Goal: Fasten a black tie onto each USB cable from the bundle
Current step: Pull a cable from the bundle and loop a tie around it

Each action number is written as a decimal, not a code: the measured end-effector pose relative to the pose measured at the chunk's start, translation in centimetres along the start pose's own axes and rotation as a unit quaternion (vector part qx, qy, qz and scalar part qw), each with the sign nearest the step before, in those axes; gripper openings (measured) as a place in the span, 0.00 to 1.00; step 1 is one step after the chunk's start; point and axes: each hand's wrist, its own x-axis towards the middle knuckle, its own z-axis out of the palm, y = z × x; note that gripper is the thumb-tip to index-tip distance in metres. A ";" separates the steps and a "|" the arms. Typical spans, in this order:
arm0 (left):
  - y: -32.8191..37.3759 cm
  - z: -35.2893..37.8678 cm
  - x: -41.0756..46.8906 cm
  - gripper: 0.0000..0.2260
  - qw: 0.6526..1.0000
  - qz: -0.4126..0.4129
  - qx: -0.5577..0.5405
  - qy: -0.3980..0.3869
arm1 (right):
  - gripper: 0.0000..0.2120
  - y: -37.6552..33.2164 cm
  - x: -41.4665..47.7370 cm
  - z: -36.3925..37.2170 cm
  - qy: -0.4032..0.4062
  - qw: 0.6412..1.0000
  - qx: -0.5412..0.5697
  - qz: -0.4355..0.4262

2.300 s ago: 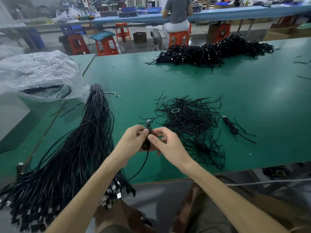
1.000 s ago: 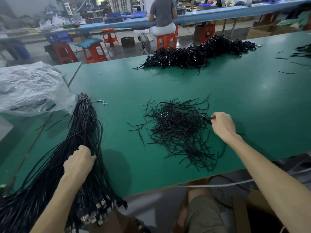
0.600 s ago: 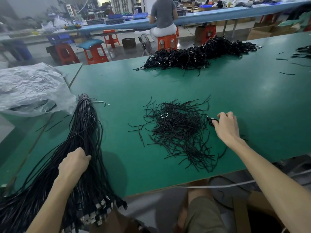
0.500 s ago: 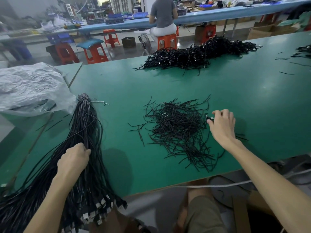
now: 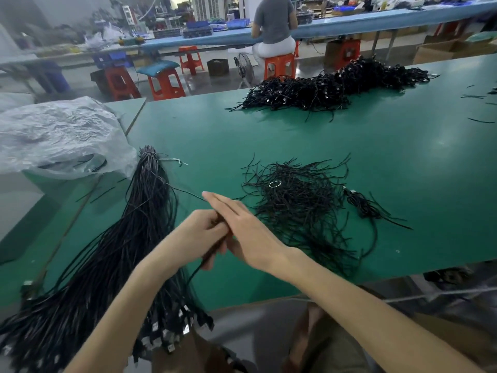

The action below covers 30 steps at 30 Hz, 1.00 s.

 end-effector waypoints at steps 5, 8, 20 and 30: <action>-1.7 -0.6 -0.3 0.15 0.987 -0.051 -0.137 -0.060 | 0.15 0.5 -0.1 0.7 -0.071 0.994 0.001 0.086; -3.7 -2.2 -0.9 0.12 0.957 -0.010 -0.241 -0.159 | 0.11 1.8 -0.7 0.3 -0.065 0.993 -0.018 0.101; -8.7 -3.6 1.3 0.21 0.846 0.038 -0.531 0.024 | 0.16 3.6 -5.3 0.7 -0.060 0.987 0.079 0.126; -7.4 1.4 1.5 0.18 0.733 -0.050 -0.677 0.041 | 0.17 2.0 -6.8 1.9 -0.102 0.983 0.080 0.126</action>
